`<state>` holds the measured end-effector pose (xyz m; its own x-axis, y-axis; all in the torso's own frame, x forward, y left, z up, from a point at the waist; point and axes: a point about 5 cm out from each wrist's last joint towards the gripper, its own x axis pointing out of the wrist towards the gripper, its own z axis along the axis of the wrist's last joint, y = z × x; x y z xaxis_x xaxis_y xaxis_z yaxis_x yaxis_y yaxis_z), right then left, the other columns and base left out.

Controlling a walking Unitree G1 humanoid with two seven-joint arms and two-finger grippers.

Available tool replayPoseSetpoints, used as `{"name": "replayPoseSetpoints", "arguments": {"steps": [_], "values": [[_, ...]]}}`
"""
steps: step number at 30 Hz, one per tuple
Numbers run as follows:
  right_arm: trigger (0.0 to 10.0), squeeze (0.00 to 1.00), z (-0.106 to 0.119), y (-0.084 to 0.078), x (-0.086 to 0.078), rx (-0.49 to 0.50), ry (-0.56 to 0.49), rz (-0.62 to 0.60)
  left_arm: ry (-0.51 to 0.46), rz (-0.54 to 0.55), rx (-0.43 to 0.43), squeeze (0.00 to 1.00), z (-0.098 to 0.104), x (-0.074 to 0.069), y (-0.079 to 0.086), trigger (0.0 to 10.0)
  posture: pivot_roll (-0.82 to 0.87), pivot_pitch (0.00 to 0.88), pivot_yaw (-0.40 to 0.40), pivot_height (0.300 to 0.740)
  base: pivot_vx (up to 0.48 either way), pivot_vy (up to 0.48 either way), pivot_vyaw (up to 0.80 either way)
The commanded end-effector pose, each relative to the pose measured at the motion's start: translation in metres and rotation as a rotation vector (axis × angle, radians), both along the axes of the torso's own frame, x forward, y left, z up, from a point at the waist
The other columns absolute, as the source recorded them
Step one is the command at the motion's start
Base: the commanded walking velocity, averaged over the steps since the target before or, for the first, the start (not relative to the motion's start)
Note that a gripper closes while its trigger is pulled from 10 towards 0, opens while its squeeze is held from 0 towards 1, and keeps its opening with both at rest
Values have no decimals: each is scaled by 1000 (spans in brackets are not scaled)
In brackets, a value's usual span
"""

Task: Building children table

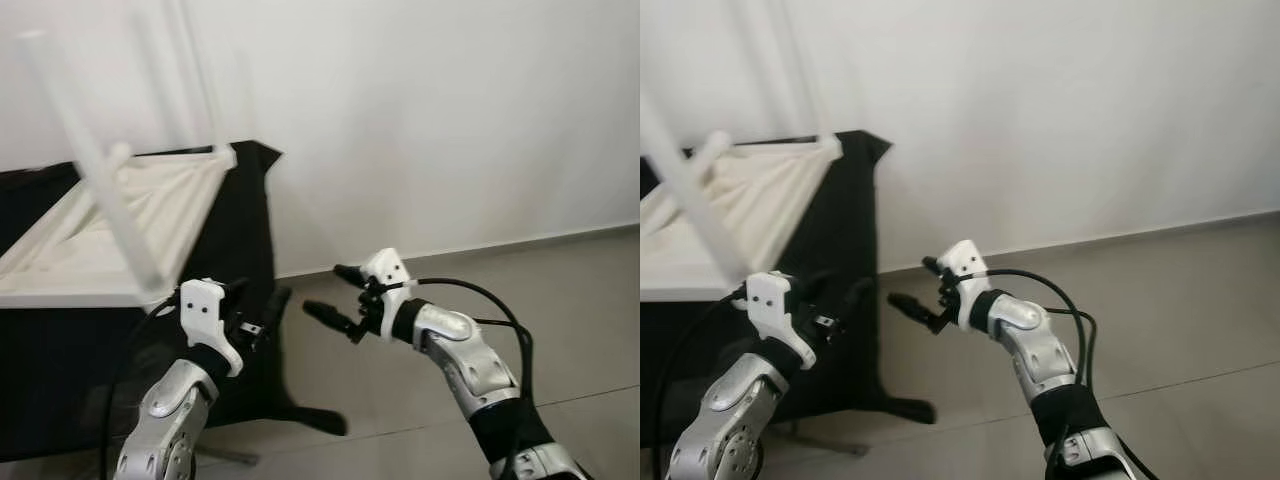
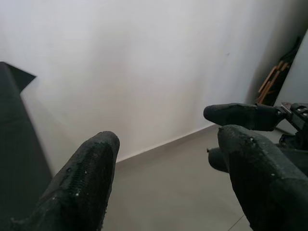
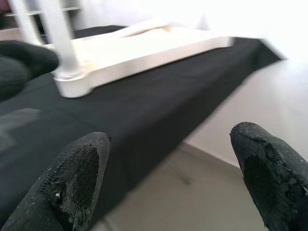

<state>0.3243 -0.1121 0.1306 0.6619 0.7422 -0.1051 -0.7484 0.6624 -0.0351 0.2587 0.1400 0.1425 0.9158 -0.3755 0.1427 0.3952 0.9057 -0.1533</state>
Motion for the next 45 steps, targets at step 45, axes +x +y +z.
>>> {"name": "replayPoseSetpoints", "arguments": {"steps": [45], "values": [[10000, 0, 0, 12, 9, 23, -9, -15, 22, 172, -57, 0, -1, 19, 19, 10000, -115, 0, 51, 740, 195, -126, 0]]}}
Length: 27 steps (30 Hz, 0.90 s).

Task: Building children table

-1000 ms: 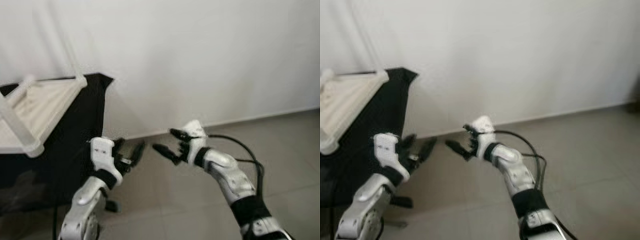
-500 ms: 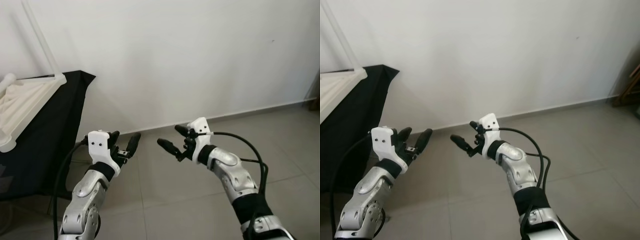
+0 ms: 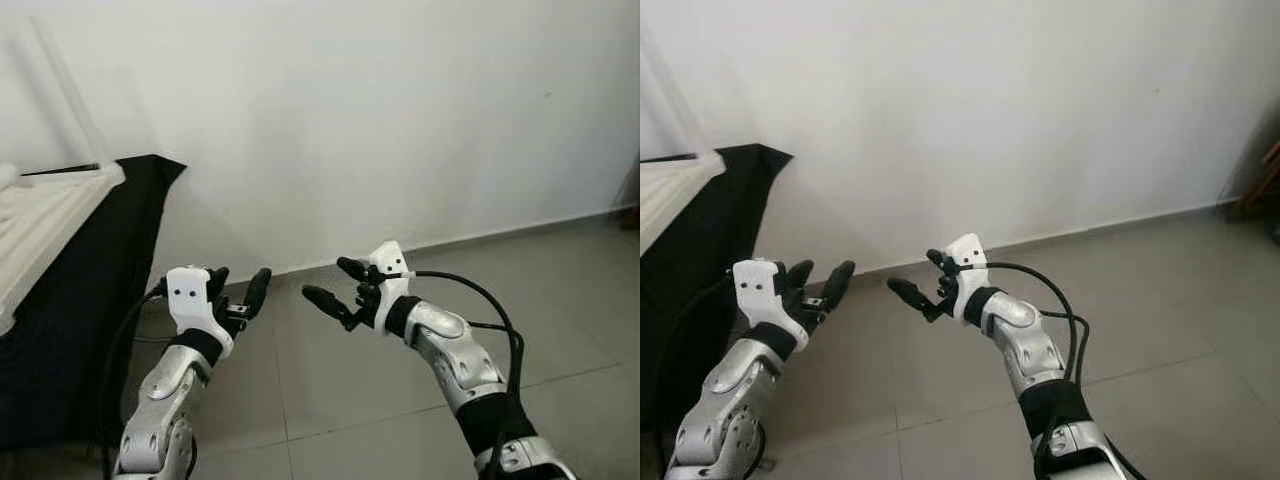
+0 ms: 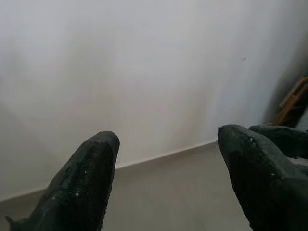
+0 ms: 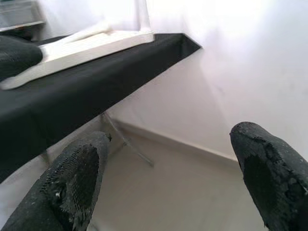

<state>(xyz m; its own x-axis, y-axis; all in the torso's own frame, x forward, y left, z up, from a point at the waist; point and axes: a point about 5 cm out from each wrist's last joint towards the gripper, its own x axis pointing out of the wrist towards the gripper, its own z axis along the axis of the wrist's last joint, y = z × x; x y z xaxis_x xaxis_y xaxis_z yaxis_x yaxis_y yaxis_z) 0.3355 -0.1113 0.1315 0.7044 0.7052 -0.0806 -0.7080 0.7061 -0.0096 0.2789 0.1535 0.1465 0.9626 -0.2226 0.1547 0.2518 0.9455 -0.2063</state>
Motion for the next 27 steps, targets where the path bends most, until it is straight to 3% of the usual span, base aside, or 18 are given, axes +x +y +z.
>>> {"name": "replayPoseSetpoints", "arguments": {"steps": [1, 6, 27], "values": [[10000, 0, -1, 11, -2, -12, -11, 44, 17, 18, -3, 0, -5, -1, 6, 10000, -115, 0, 51, 740, 424, 0, 0], [10000, 0, -3, 12, -4, -34, -23, 72, 19, 14, -7, 0, -6, -1, 6, 10000, -115, 0, 51, 740, 418, 0, 800], [10000, 0, -6, 13, -6, -18, -10, 104, 15, -5, -14, 0, -8, 0, 4, 10000, -117, 0, 51, 740, 419, 0, 0]]}}
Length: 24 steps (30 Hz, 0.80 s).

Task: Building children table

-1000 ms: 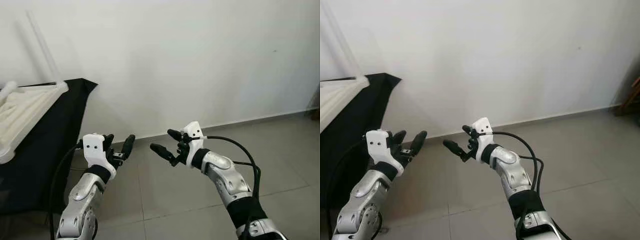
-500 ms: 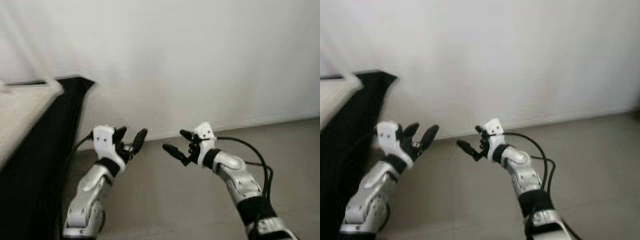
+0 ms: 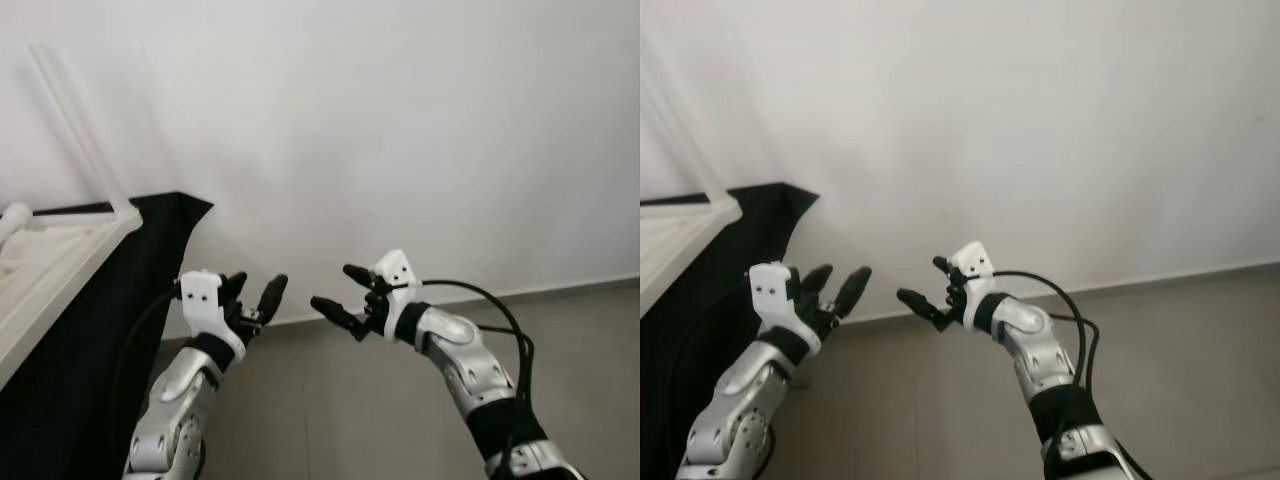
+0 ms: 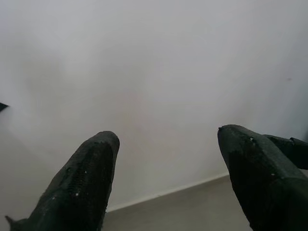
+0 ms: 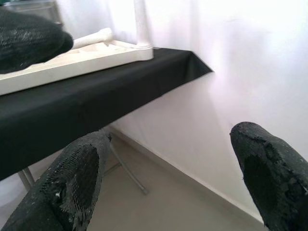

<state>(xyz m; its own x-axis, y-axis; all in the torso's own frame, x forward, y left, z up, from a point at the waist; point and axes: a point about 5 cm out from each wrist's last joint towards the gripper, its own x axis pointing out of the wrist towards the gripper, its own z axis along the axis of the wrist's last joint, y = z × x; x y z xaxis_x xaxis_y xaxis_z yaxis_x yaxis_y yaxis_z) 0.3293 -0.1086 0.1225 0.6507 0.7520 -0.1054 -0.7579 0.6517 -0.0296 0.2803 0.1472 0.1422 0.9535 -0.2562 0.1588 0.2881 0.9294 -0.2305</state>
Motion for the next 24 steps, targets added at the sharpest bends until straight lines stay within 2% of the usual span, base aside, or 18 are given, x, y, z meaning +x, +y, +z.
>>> {"name": "replayPoseSetpoints", "arguments": {"steps": [1, 18, 19, 20, 22, 24], "values": [[10000, 0, 3, 10, 0, 14, -11, 31, 13, 34, 12, 0, -3, -1, 10, 10000, -117, 0, 51, 740, 416, 0, 0], [10000, 0, 5, 12, 0, 4, -23, 54, 1, 42, 13, 0, -1, 0, 12, 10000, -114, 0, 47, 740, 419, 0, 0], [10000, 0, 4, 15, -3, -41, -47, 95, 1, 43, 21, 0, -2, 0, 13, 10000, -115, 0, 39, 740, 416, 0, 0], [10000, 0, 4, 15, -3, -41, -47, 95, 1, 43, 21, 0, -2, 0, 13, 10000, -115, 0, 39, 740, 416, 0, 0], [10000, 0, 2, 19, -8, -99, -68, 147, -1, 47, 35, 0, -2, 0, 13, 10000, -102, 0, -35, 740, 405, 0, 400], [10000, 0, 1, 19, -9, -111, -68, 153, -3, 48, 39, 0, -1, 1, 13, 10000, -102, 0, -35, 740, 394, 0, 800]]}}
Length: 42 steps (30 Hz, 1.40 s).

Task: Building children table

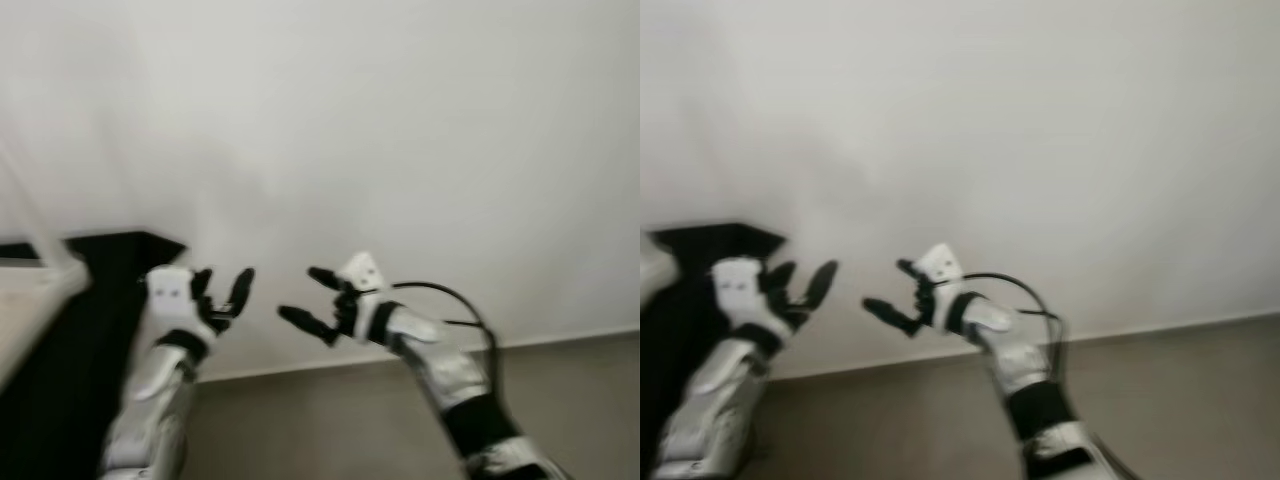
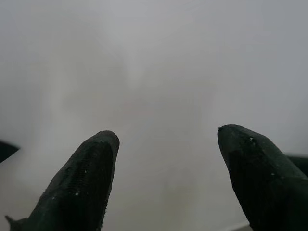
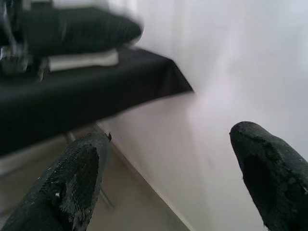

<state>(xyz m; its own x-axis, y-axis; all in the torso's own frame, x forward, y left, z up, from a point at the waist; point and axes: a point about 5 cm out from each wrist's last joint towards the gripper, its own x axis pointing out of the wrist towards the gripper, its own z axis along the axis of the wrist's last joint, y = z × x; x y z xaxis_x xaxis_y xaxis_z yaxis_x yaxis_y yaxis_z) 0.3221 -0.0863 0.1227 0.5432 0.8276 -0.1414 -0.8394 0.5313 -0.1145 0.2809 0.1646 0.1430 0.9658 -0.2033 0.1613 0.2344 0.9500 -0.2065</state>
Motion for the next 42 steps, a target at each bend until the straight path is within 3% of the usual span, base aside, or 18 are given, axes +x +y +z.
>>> {"name": "replayPoseSetpoints", "arguments": {"steps": [1, 3, 6, 22, 31, 42], "values": [[10000, 0, 1, -3, -1, -29, -23, 10, 6, -11, 15, 0, -2, 0, -4, 10000, -102, 0, -35, 740, 394, 0, 800], [10000, 0, 0, -4, -4, -52, -26, 52, 4, 8, 17, 0, -2, 1, -5, 10000, -76, 0, -116, 740, 154, 0, 800], [10000, 0, 0, -3, -5, -62, -20, 110, 0, 26, 26, 0, -1, 3, -6, 10000, -62, 0, -137, 740, 0, 0, 800], [10000, 0, 7, -1, -9, -41, -24, 276, -9, 20, 62, 0, 0, 4, -8, 10000, -57, 0, -81, 740, 0, 0, 800], [10000, 0, 7, 3, -2, -83, -45, 290, -39, 28, 100, 0, 3, 1, -9, 10000, -43, 0, -76, 740, 0, 0, 800], [10000, 0, 4, 3, -1, -21, -21, 259, -32, 32, 99, 0, 0, 0, -8, 10000, -58, 0, -44, 740, 0, -44, 800]]}}
